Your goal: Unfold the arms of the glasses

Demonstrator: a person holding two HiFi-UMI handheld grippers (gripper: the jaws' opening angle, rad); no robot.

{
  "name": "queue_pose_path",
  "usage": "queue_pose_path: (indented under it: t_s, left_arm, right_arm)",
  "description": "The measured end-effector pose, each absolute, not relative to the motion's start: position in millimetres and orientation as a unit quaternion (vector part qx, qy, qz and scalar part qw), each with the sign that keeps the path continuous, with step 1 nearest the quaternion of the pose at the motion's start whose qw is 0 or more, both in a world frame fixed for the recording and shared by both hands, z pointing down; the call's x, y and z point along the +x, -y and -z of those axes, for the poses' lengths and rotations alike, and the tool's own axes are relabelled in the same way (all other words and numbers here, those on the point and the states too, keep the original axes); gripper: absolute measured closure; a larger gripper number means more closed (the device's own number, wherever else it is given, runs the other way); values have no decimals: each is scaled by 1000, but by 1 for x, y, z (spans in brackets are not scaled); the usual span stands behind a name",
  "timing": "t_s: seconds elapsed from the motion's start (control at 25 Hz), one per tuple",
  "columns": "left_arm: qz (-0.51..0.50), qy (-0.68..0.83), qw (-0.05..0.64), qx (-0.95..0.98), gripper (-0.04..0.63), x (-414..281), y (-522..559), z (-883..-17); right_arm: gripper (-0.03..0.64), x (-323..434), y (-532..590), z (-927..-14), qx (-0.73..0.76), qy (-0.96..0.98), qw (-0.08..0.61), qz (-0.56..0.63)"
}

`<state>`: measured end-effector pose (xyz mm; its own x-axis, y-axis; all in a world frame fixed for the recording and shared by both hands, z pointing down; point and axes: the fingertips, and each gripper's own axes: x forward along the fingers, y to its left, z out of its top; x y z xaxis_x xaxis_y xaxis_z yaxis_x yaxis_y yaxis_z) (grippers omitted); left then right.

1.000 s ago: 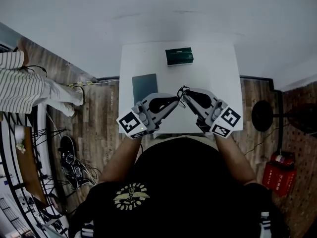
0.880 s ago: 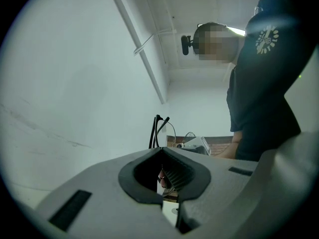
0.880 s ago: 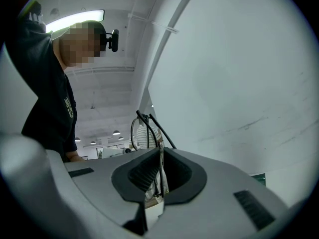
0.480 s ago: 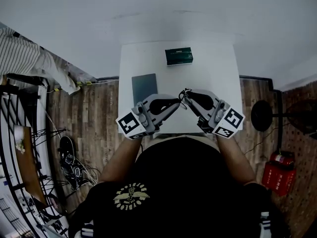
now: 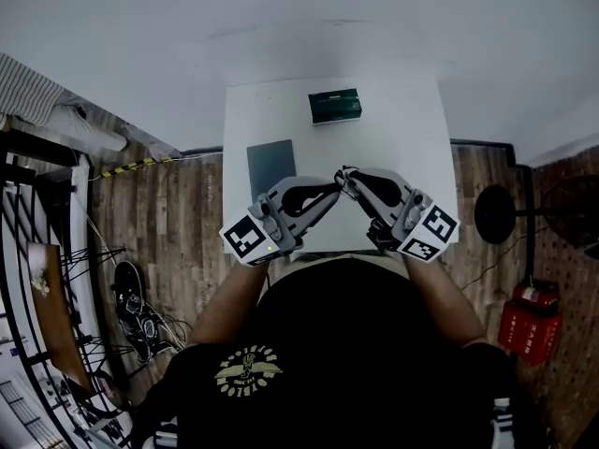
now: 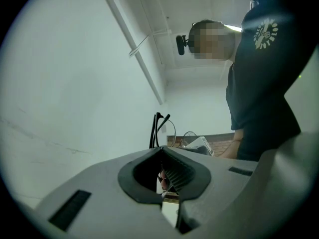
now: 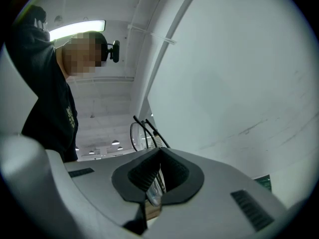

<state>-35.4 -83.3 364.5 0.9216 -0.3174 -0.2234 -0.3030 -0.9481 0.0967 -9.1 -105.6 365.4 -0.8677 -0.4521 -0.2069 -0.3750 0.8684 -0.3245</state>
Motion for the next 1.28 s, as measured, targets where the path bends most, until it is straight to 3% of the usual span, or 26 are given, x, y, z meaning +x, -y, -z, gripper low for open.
queue_pose_path:
  t_s: [0.28, 0.76, 1.28]
  left_arm:
    - [83, 188, -11, 978, 583, -30, 87, -362]
    - [53, 214, -25, 975, 572, -28, 95, -361]
    - [94, 221, -4, 971, 572, -42, 95, -354]
  right_arm:
    - [615, -6, 105, -359, -201, -949, 182, 161]
    - [617, -7, 101, -359, -192, -949, 185, 166]
    - [615, -11, 88, -339, -188, -962, 163, 111]
